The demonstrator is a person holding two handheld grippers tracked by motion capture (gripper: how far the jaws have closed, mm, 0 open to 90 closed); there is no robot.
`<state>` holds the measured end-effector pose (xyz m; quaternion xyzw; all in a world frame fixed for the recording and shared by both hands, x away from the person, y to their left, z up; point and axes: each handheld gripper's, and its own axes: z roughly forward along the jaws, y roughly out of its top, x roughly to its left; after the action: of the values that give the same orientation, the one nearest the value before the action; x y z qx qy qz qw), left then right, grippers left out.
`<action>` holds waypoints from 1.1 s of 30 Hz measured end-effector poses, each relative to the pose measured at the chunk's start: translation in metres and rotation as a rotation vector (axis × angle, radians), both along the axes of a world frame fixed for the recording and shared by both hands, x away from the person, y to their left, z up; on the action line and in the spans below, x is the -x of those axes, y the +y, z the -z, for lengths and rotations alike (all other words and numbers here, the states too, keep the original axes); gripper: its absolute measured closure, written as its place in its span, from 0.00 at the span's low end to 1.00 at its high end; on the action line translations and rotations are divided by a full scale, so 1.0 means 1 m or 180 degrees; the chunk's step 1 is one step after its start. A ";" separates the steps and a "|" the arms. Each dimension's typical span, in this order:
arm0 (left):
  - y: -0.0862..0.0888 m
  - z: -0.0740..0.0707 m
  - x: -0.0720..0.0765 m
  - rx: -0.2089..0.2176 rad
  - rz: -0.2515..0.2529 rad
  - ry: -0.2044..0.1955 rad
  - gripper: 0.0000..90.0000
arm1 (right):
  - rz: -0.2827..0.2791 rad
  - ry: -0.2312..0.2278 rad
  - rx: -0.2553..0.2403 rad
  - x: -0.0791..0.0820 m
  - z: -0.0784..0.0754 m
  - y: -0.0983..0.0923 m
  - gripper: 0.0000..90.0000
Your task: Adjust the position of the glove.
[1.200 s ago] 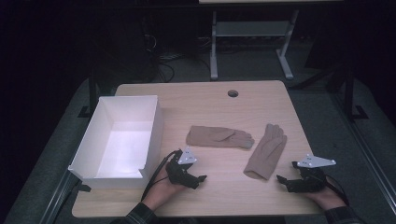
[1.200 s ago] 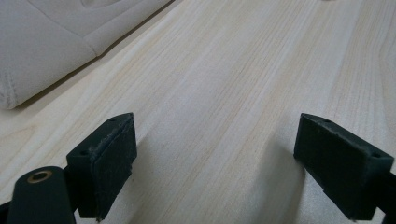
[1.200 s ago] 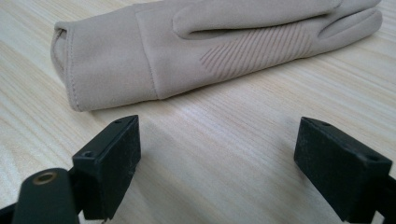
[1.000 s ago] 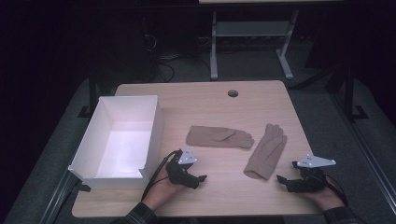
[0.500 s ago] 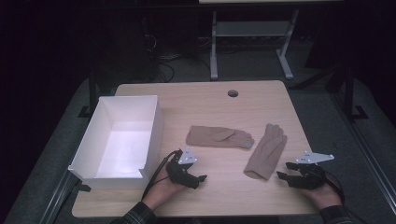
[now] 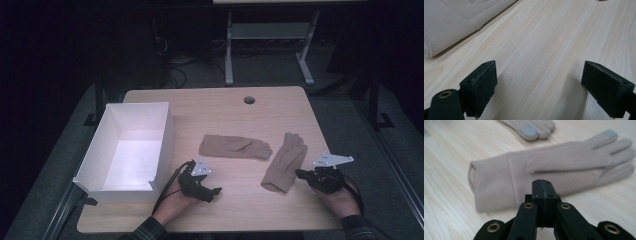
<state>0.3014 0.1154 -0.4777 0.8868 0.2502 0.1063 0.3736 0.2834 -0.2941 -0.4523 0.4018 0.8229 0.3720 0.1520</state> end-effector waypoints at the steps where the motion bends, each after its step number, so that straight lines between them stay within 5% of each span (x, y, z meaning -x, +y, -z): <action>1: 0.000 0.000 0.000 -0.0006 0.0003 -0.0001 0.14 | -0.0001 -0.0017 -0.0013 -0.001 -0.001 0.001 1.00; 12: -0.001 0.000 0.000 0.0011 -0.0009 -0.0023 0.14 | -0.0087 -0.0018 -0.0078 -0.026 -0.006 0.021 1.00; 26: -0.001 0.000 0.000 0.0022 -0.0021 -0.0001 0.14 | -0.0224 0.0138 0.0170 -0.050 0.007 0.047 1.00; 33: -0.001 0.000 0.001 0.0032 -0.0031 0.0009 0.14 | -0.0297 0.0213 0.0233 -0.050 0.013 0.051 1.00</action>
<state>0.3003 0.1140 -0.4780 0.8839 0.2556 0.1055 0.3773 0.3330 -0.2431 -0.4657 0.3694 0.8583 0.3347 0.1215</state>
